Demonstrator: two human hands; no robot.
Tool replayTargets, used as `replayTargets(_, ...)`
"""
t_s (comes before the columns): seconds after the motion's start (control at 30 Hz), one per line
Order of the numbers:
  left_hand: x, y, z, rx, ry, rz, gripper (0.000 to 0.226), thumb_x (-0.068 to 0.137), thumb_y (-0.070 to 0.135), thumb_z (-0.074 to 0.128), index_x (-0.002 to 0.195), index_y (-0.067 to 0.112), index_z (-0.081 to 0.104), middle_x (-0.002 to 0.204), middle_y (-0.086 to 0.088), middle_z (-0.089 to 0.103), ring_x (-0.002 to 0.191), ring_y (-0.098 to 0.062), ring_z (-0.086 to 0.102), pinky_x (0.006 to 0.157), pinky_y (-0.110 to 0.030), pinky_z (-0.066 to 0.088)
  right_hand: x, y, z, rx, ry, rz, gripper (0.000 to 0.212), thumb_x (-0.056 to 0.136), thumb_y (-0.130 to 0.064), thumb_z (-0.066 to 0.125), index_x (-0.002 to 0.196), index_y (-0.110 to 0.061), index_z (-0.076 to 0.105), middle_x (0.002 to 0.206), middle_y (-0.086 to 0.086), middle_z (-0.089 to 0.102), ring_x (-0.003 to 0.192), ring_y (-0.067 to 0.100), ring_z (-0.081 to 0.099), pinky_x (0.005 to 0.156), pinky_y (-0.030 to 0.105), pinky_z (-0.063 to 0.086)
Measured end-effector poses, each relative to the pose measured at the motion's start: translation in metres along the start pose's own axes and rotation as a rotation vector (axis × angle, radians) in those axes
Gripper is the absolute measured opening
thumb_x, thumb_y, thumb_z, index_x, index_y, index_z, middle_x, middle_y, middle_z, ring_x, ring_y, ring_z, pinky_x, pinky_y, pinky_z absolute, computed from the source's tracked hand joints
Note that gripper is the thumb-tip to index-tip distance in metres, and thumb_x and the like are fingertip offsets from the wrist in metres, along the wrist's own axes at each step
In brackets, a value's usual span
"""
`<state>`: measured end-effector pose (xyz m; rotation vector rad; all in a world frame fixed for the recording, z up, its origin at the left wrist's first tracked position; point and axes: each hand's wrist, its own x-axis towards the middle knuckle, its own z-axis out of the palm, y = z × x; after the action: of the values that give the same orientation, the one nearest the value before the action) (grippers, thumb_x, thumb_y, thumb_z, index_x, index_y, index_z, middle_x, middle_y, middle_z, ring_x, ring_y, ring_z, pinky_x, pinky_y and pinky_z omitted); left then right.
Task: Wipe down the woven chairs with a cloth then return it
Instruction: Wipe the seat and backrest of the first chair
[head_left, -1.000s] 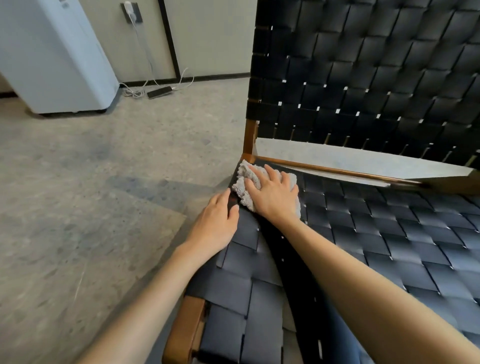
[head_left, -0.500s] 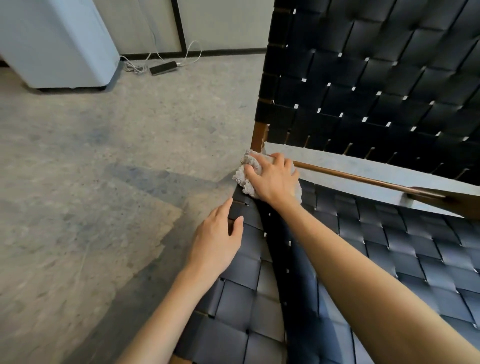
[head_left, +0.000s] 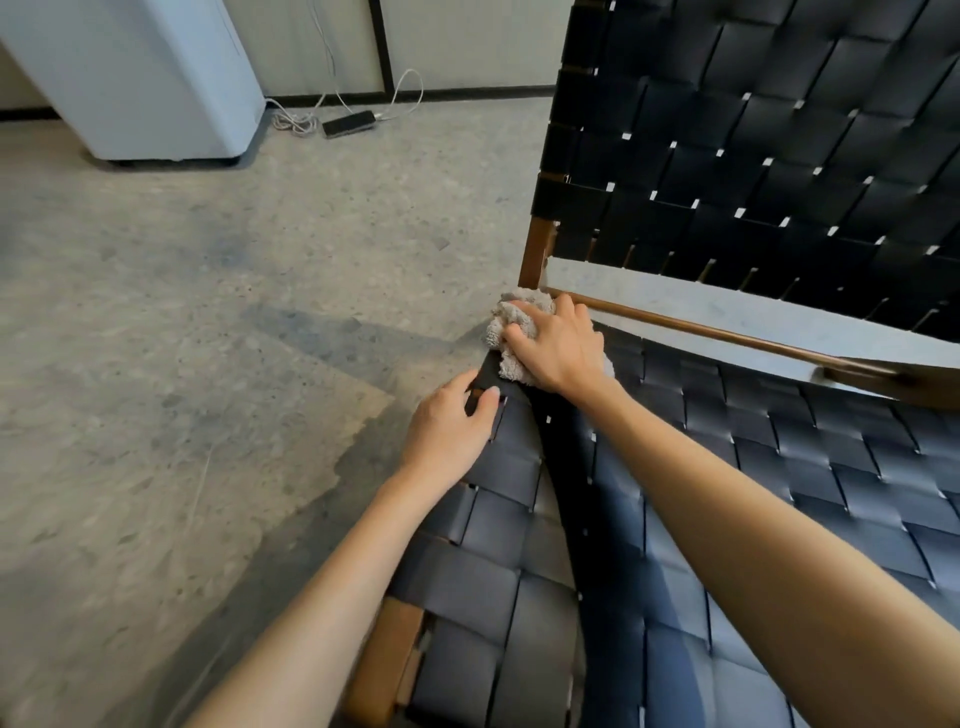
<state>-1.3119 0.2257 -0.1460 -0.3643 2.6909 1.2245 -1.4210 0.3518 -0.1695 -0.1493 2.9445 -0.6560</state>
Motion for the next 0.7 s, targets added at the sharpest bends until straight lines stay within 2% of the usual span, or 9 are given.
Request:
replayTargets(0.1,-0.025,-0.012,-0.009,-0.118,-0.059,-0.071,0.042,0.099,0.036,0.042,0.137,0.017,0.048,0.136,0.0,0.052,0.125,-0.015,0.047,0.09,-0.018,0.032,-0.035,-0.011,0.001,0.021,-0.011,-0.038,0.049,0.092,-0.049,0.038,0.14,-0.04,0.045,0.13,0.008,0.043,0.124,0.03,0.035,0.099,0.049,0.035)
replayTargets(0.27,-0.074,-0.029,-0.024,-0.175,-0.078,-0.039,0.042,0.1,0.031,0.042,0.138,0.015,0.046,0.14,0.0,0.048,0.127,-0.015,0.045,0.098,-0.022,0.031,-0.101,-0.033,-0.004,0.047,-0.006,-0.059,0.048,0.093,-0.05,0.038,0.14,-0.039,0.044,0.125,0.007,0.044,0.121,0.029,0.036,0.096,0.048,0.038)
replayTargets(0.43,-0.116,-0.04,-0.029,-0.162,-0.074,-0.011,0.043,0.101,0.028,0.037,0.14,0.01,0.044,0.141,-0.007,0.048,0.13,-0.021,0.042,0.111,-0.035,0.03,-0.168,-0.054,-0.008,0.044,-0.023,-0.118,0.048,0.093,-0.047,0.04,0.14,-0.039,0.044,0.119,0.005,0.044,0.117,0.028,0.037,0.093,0.048,0.041)
replayTargets(0.57,-0.149,-0.048,-0.033,-0.156,-0.027,0.002,0.041,0.103,0.021,0.032,0.142,0.01,0.04,0.144,-0.009,0.043,0.134,-0.023,0.036,0.109,-0.029,0.025,-0.218,-0.064,-0.01,0.009,-0.015,-0.16,0.046,0.094,-0.047,0.04,0.138,-0.037,0.048,0.112,0.004,0.045,0.11,0.025,0.04,0.087,0.045,0.043)
replayTargets(0.7,-0.171,-0.057,-0.036,-0.223,0.015,0.047,0.039,0.103,0.019,0.029,0.14,0.014,0.043,0.141,-0.008,0.047,0.129,-0.021,0.041,0.105,-0.028,0.029,-0.259,-0.064,-0.013,-0.027,0.046,-0.194,0.045,0.094,-0.047,0.041,0.138,-0.04,0.046,0.112,0.003,0.047,0.106,0.023,0.041,0.084,0.041,0.044)
